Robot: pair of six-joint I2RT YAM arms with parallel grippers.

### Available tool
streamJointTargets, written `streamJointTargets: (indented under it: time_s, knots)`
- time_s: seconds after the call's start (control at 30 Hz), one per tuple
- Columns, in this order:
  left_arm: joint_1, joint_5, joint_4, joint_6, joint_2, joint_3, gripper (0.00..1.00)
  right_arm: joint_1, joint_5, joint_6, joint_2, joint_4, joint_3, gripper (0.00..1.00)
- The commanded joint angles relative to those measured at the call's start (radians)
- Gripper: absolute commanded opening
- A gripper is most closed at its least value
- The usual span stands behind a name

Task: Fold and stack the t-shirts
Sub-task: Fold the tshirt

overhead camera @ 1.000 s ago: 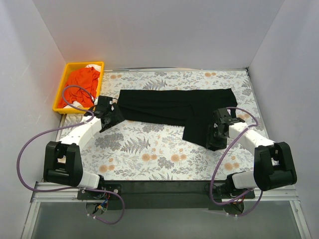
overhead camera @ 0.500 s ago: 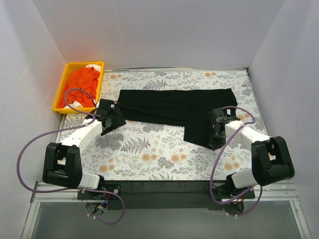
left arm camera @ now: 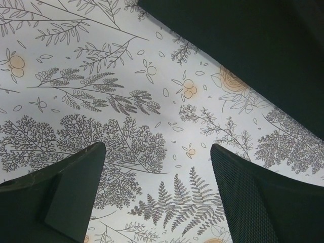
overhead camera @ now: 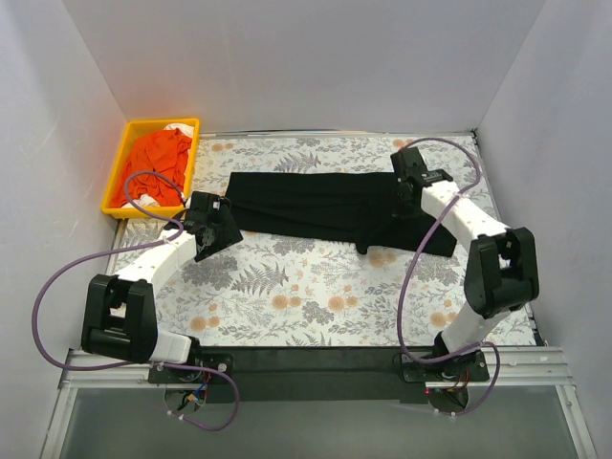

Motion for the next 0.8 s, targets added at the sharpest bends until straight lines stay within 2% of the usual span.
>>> streamJointTargets:
  time_s: [0.0,0.33,0.57,0.77]
  knots:
    - [-0.004,0.026,0.01,0.004,-0.037,0.006,0.78,-0.021,0.081,-0.081,0.113,0.024,0.164,0.01]
    - [-0.004,0.06,-0.023,-0.013,-0.027,0.052,0.76,-0.07,0.039,-0.132,0.386,0.05,0.54,0.01]
    - [-0.004,0.072,-0.038,-0.027,-0.02,0.058,0.75,-0.096,-0.014,-0.105,0.513,0.062,0.669,0.01]
    - [-0.004,0.073,-0.041,-0.033,-0.011,0.058,0.73,-0.13,-0.069,-0.051,0.555,0.07,0.7,0.01]
